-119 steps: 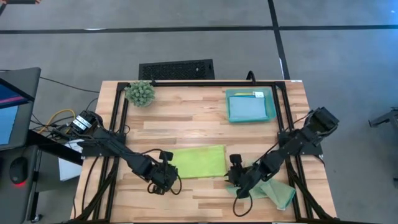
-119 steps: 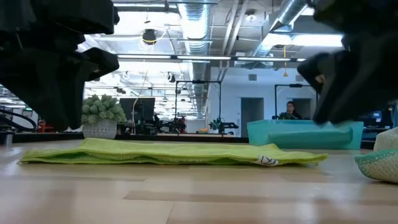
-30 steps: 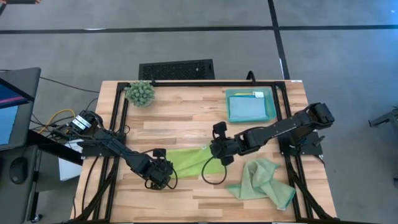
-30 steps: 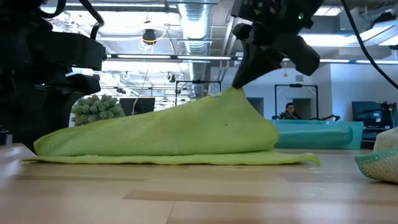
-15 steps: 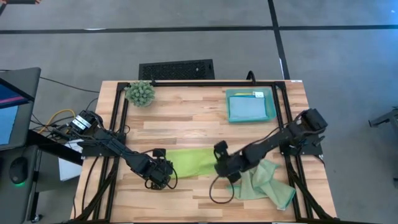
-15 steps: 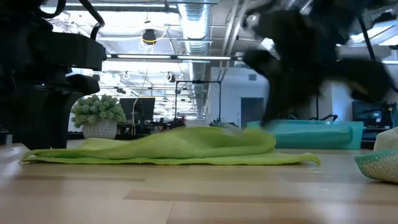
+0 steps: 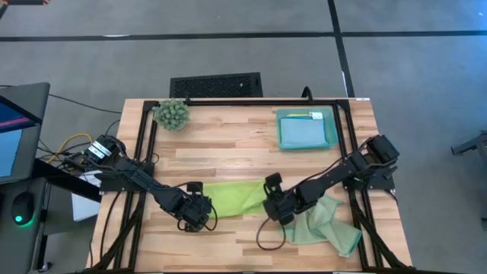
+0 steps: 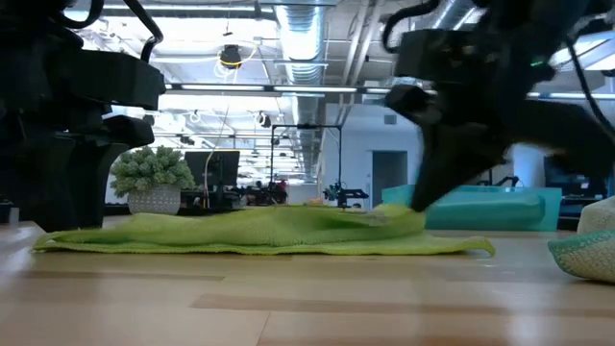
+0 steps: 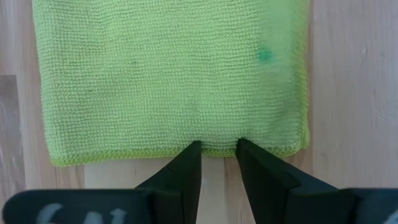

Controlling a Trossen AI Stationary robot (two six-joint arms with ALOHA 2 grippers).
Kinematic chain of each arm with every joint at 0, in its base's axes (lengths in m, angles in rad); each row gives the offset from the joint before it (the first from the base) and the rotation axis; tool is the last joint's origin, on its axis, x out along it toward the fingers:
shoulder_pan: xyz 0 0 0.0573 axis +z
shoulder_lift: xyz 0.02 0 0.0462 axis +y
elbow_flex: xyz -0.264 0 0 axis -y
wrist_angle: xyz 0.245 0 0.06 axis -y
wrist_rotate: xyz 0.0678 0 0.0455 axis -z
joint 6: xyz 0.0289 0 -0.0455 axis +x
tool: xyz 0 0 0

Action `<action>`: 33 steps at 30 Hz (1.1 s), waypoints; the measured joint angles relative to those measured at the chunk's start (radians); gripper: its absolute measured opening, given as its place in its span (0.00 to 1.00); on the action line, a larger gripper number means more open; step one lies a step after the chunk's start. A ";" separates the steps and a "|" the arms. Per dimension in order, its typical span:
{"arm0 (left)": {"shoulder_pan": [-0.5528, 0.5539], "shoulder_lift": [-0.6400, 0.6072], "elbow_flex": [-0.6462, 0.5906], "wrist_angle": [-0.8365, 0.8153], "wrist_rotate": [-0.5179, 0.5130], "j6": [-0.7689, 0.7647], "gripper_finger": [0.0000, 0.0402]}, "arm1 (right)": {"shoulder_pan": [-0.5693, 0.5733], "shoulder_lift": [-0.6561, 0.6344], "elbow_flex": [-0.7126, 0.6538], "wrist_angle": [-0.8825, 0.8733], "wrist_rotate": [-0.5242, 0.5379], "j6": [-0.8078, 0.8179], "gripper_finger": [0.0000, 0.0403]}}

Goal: Fold microfiber towels
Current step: Fold the green microfiber cloth

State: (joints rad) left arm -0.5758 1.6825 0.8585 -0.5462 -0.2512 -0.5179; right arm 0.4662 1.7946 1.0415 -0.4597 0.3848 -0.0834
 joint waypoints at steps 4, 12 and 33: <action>0.000 0.000 0.000 0.002 0.001 0.005 0.26 | 0.039 -0.007 0.001 -0.018 -0.047 0.064 0.00; 0.002 0.000 0.000 0.006 0.004 0.007 0.26 | 0.055 0.010 0.001 -0.035 -0.043 0.154 0.00; -0.002 -0.011 0.009 -0.014 -0.032 -0.009 0.26 | 0.058 0.009 -0.087 0.055 -0.085 0.261 0.00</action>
State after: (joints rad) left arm -0.5781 1.6712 0.8677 -0.5598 -0.2833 -0.5273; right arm 0.5240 1.8034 0.9543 -0.4048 0.2995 0.1776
